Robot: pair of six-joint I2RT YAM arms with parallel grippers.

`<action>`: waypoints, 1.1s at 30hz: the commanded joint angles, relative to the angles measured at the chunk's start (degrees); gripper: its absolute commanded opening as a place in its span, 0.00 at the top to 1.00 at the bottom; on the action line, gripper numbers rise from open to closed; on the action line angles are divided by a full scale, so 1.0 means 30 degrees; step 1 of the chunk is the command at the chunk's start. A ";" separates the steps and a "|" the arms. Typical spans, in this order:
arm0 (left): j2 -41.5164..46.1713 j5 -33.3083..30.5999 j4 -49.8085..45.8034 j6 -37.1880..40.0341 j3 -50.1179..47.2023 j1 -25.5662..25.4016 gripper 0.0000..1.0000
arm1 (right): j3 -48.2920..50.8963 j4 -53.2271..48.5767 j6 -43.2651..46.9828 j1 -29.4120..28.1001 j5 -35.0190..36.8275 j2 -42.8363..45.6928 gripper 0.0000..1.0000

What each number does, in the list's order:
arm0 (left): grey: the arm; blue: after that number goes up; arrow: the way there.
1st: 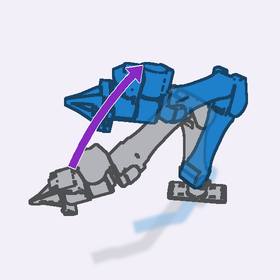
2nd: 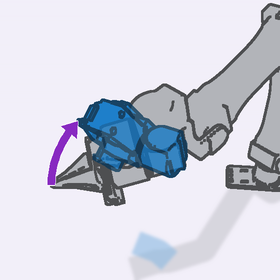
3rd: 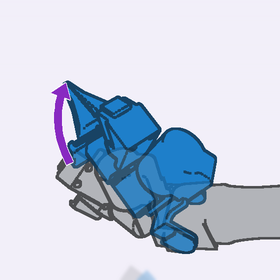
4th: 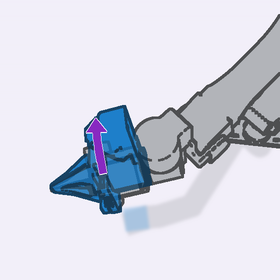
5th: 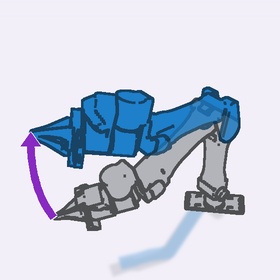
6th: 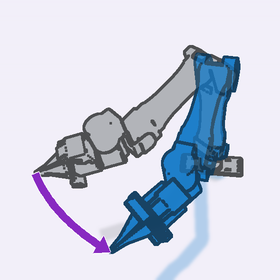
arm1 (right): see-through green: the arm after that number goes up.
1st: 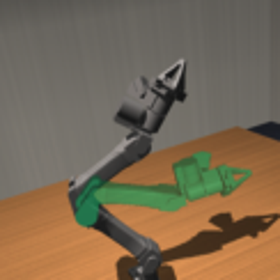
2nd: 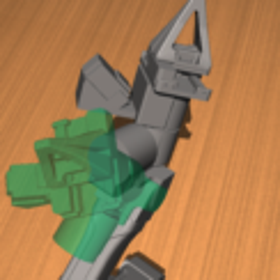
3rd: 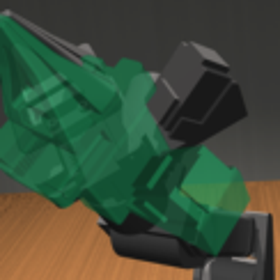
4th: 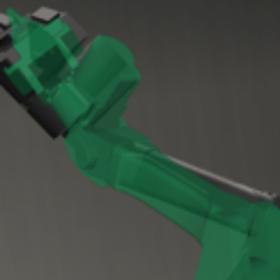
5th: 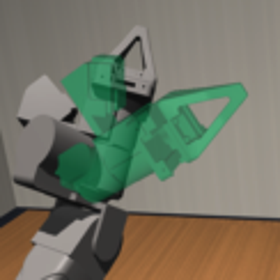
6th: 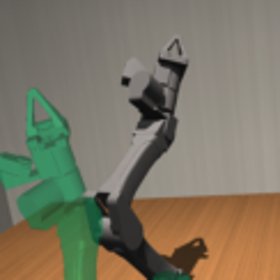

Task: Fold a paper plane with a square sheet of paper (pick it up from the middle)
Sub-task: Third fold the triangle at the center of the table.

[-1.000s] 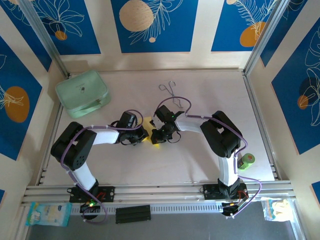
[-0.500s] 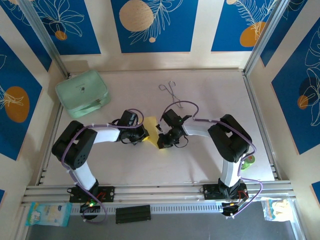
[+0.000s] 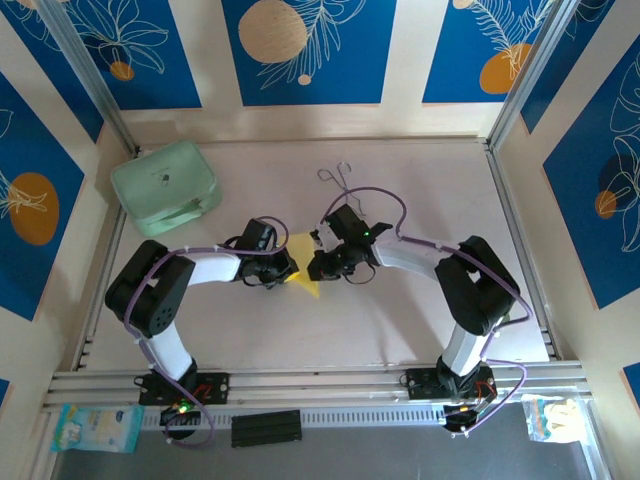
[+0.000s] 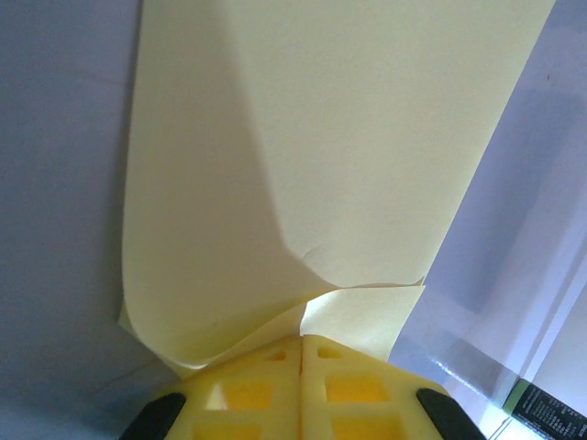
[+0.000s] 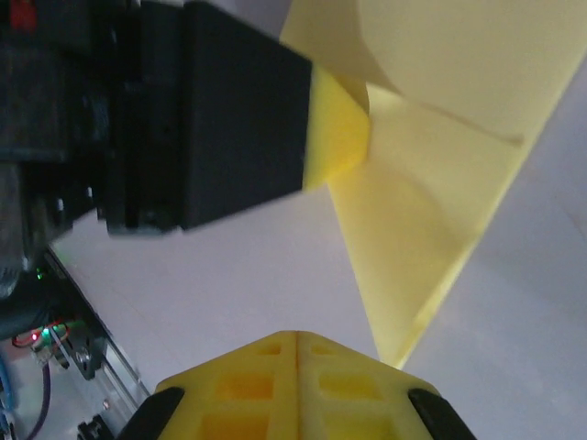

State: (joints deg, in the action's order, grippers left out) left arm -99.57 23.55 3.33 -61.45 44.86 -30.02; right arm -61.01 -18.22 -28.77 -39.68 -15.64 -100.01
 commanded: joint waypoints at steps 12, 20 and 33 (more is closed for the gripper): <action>0.0073 0.0240 -0.0688 0.0033 0.0661 0.0062 0.88 | -0.0987 -0.0756 -0.0787 -0.0248 0.0852 -0.2997 0.99; 0.1347 0.0646 0.1251 0.0828 -0.0225 -0.0230 0.85 | -0.1308 -0.1834 -0.0693 -0.0242 0.1921 -0.3735 1.00; 0.0623 0.0454 0.1686 0.1576 -0.1156 -0.1418 0.91 | -0.1631 -0.2554 -0.0752 -0.0199 0.2341 -0.4178 1.00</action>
State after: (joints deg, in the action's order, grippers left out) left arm -95.70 24.36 8.27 -58.11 42.24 -33.47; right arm -65.67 -22.52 -30.72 -40.27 -11.92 -110.17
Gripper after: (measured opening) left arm 0.094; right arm 0.048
